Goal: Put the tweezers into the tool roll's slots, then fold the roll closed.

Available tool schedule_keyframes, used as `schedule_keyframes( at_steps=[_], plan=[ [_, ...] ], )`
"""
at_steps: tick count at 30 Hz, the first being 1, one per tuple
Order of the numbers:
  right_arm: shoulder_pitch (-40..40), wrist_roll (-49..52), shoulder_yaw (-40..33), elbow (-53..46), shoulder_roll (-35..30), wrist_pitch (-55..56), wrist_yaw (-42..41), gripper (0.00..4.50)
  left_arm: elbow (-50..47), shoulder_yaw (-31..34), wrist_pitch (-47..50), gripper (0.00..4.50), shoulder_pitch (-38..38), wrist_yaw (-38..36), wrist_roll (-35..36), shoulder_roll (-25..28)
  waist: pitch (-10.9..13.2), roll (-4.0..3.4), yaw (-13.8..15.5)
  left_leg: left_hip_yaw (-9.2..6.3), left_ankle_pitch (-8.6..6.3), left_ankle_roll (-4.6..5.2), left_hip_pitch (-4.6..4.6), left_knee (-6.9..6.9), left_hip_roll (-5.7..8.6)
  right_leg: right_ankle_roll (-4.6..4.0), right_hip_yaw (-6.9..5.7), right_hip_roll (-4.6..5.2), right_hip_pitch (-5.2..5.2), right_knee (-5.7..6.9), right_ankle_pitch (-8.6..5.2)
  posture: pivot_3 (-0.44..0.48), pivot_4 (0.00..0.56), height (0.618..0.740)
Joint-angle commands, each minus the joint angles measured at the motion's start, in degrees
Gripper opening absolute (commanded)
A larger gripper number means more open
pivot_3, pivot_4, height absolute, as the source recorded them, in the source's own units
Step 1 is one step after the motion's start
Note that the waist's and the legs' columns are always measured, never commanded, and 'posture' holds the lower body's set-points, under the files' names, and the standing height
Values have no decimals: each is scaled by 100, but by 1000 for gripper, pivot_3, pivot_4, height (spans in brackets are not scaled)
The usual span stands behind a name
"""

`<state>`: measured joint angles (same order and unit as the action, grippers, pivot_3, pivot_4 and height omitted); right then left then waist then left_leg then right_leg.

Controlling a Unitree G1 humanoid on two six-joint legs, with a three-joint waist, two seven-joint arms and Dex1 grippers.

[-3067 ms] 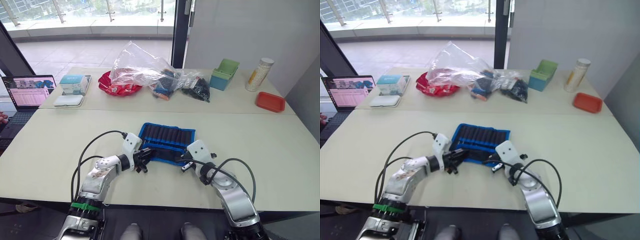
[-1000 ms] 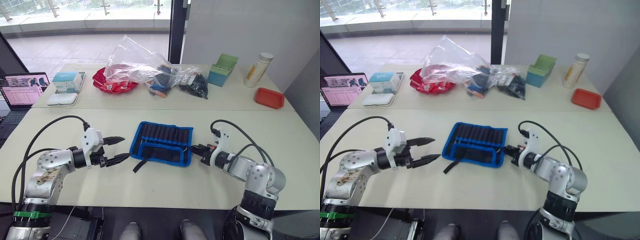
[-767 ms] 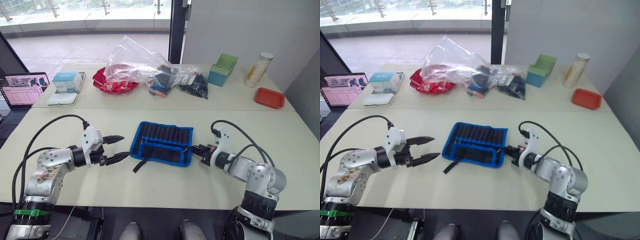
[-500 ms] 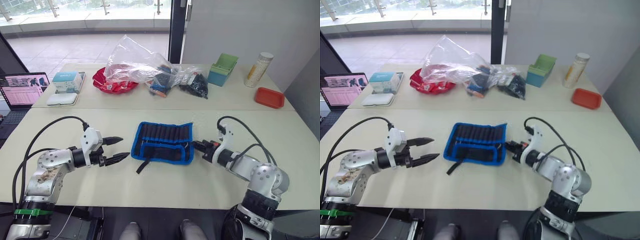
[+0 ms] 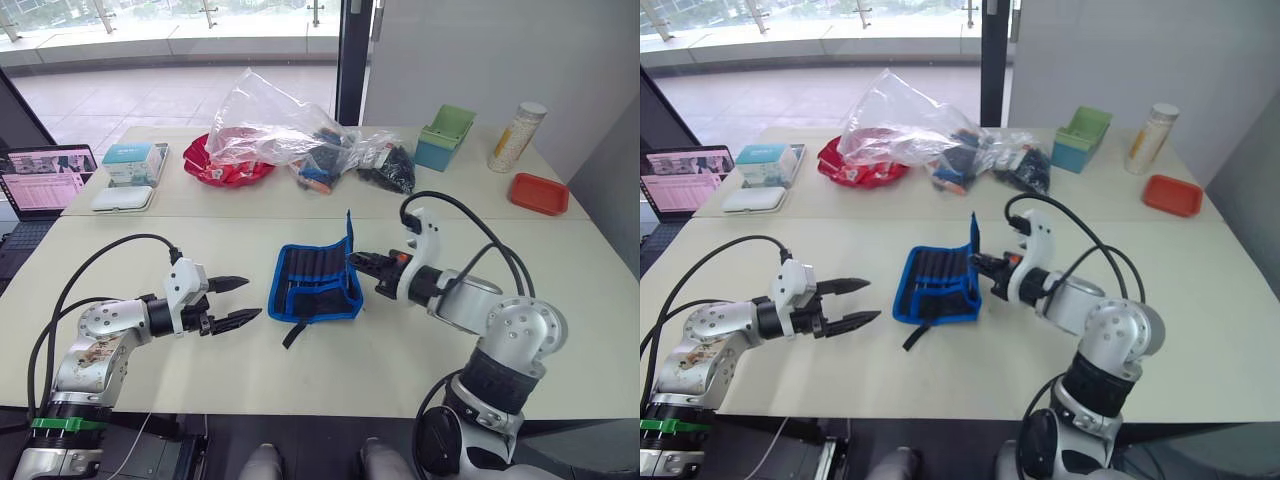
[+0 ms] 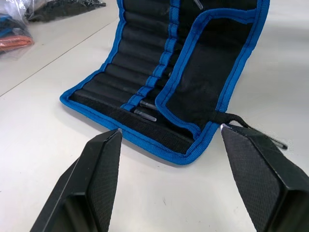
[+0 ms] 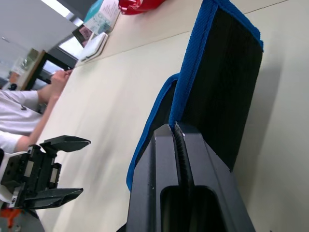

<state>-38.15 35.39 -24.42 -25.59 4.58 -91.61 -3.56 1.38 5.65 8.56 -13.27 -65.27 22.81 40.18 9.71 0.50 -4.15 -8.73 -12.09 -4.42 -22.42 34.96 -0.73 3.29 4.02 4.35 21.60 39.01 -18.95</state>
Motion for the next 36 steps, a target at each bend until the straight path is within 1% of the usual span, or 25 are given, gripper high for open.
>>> schedule_keyframes(
  at_steps=[1,5,9,11,14,18,20,23,26,27,29,30,33,36],
  plan=[
    [-19,-371,583,-15,69,383,300,41,-43,58,-107,3468,-22,-39,35,32,0,0,-1,0,0,0,-3,1,0,0,0,0,4,1,0,0,150,740],
    [162,-736,1114,266,223,867,497,41,-48,72,-115,3468,2,-64,39,32,0,1,-20,3,6,-8,-27,1,-1,-2,1,0,42,15,1,0,150,740],
    [328,-1208,1881,1060,442,1733,669,41,-11,84,-153,3468,28,-112,33,39,-1,1,-89,3,18,-21,-42,1,-1,-6,1,0,61,28,4,0,150,740],
    [466,-1437,2314,1363,303,2033,675,41,6,90,-168,3468,29,-127,34,43,-1,1,-125,2,22,-19,-42,-1,-1,-7,0,-1,61,29,4,0,150,740],
    [591,-1606,2666,1803,282,2460,610,41,57,89,-204,3468,25,-150,26,52,-2,3,-139,1,22,-18,-43,1,0,-7,0,1,60,30,4,0,150,740],
    [781,-1850,3338,2389,151,2761,376,41,83,86,-223,3468,16,-163,11,59,-6,9,-182,3,24,-17,-29,1,-7,-13,0,-4,56,34,8,0,150,740],
    [886,-1912,3378,2692,189,2888,332,41,85,85,-230,3468,12,-150,1,55,-10,14,-213,5,27,-13,-18,-2,-11,-16,0,-8,53,40,9,0,150,740],
    [935,-1953,3183,2842,269,3095,352,41,62,86,-223,3468,19,-129,-2,52,-22,33,-265,13,27,-12,27,-19,-20,-16,0,-12,24,42,9,0,150,740],
    [851,-1823,2971,2600,223,3251,214,872,19,101,-199,3468,42,-105,11,55,-21,32,-256,13,26,-12,59,-23,-26,-17,-1,-18,-14,32,7,0,150,740],
    [822,-1789,2917,2538,211,3271,186,1255,-3,106,-187,3468,52,-96,17,57,-21,32,-245,11,26,-12,61,-22,-26,-17,-1,-18,-21,30,7,0,150,740],
    [682,-1573,2812,2230,11,3157,-122,1838,-9,119,-172,3468,63,-89,24,68,-21,32,-206,10,26,-12,60,-19,-23,-17,-1,-16,-29,20,7,0,150,740],
    [608,-1423,2772,1959,-228,3091,-404,2199,-4,133,-127,3468,56,-81,50,70,-19,30,-176,10,26,-12,58,-17,-23,-17,0,-16,-29,16,7,0,150,740],
    [464,-1119,2714,1416,-882,3128,-1120,2199,22,150,121,3468,-2,-22,147,57,-8,23,-94,8,26,-12,38,-12,-18,-17,-1,-12,-22,9,7,0,150,740],
    [317,-668,2389,1296,-1221,3345,-1728,2199,-31,194,692,3468,-76,73,446,-18,-4,25,-58,-1,26,-12,8,-8,-6,-17,-1,-5,-4,4,8,0,150,740]
  ],
)
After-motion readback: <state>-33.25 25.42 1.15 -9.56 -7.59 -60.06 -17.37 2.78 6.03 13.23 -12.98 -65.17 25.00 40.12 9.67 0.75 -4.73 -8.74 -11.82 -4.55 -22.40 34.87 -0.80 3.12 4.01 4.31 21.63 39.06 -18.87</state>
